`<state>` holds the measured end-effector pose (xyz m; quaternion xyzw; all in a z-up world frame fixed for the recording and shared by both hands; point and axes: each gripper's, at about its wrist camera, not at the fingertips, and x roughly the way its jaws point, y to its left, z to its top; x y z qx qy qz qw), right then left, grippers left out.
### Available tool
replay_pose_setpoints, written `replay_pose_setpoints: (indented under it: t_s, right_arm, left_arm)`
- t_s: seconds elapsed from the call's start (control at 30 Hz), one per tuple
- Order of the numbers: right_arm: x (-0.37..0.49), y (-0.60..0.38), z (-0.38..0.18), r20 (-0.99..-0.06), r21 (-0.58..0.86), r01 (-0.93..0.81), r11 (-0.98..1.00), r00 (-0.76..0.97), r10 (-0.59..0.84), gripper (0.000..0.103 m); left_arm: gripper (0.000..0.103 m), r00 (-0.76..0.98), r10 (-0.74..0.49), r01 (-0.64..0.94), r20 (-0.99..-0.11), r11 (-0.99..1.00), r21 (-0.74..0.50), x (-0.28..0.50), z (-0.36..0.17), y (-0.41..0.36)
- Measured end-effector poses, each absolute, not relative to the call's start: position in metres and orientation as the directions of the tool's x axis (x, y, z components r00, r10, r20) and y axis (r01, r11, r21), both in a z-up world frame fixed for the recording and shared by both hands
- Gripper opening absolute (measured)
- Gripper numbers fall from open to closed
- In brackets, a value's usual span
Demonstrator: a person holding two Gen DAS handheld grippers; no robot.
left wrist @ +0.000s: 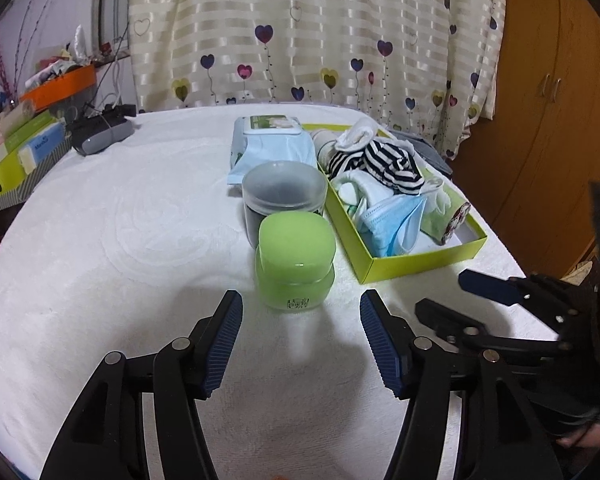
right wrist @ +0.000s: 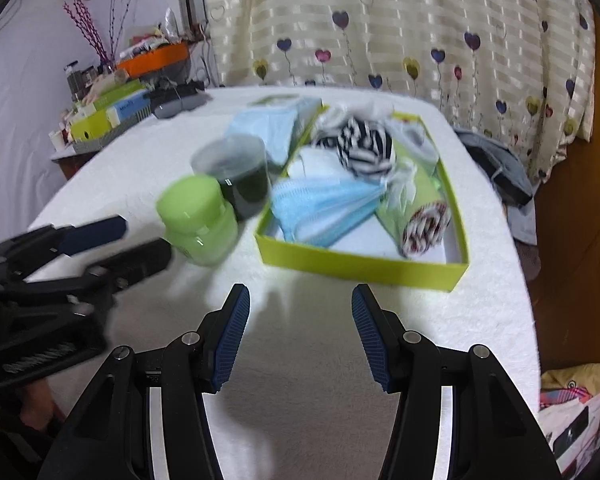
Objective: Organize soft objects
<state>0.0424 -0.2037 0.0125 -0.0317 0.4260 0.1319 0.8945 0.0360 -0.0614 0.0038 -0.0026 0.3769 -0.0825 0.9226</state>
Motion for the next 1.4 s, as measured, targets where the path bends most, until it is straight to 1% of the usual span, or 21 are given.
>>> replay_pose_setpoints:
  t_s: [0.2,0.47,0.7,1.07,1.17,1.3,1.4]
  right_arm:
    - [0.055,-0.210,-0.004,-0.789,0.064,-0.227,0.972,0.585,0.188,0.054]
    - [0.060,-0.212,-0.007,-0.791,0.065,-0.207,0.976,0.586,0.177,0.054]
    - [0.064,-0.209,-0.009,-0.802,0.033,-0.199,0.979,0.580,0.145,0.056]
    - [0.063,-0.206,-0.011,-0.803,0.015,-0.200,0.980,0.581,0.131,0.056]
    - [0.063,-0.206,-0.010,-0.803,0.016,-0.200,0.980,0.581,0.131,0.056]
    - [0.063,-0.206,-0.010,-0.803,0.015,-0.200,0.980,0.581,0.131,0.056]
    - [0.063,-0.206,-0.011,-0.803,0.015,-0.200,0.980,0.581,0.130,0.056]
  left_arm:
    - [0.061,0.706,-0.144,0.150,-0.693,0.987,-0.053,0.037,0.002,-0.063]
    - [0.061,0.695,-0.141,0.148,-0.705,0.988,-0.052,0.042,-0.003,-0.063]
    - [0.061,0.688,-0.154,0.160,-0.709,0.985,-0.059,0.043,-0.006,-0.065]
    - [0.061,0.673,-0.168,0.159,-0.720,0.984,-0.081,0.043,-0.008,-0.061]
    - [0.061,0.682,-0.139,0.148,-0.719,0.988,-0.050,0.043,-0.008,-0.062]
    - [0.061,0.676,-0.158,0.159,-0.719,0.985,-0.067,0.043,-0.009,-0.062]
    - [0.061,0.671,-0.151,0.159,-0.726,0.986,-0.058,0.044,-0.010,-0.064]
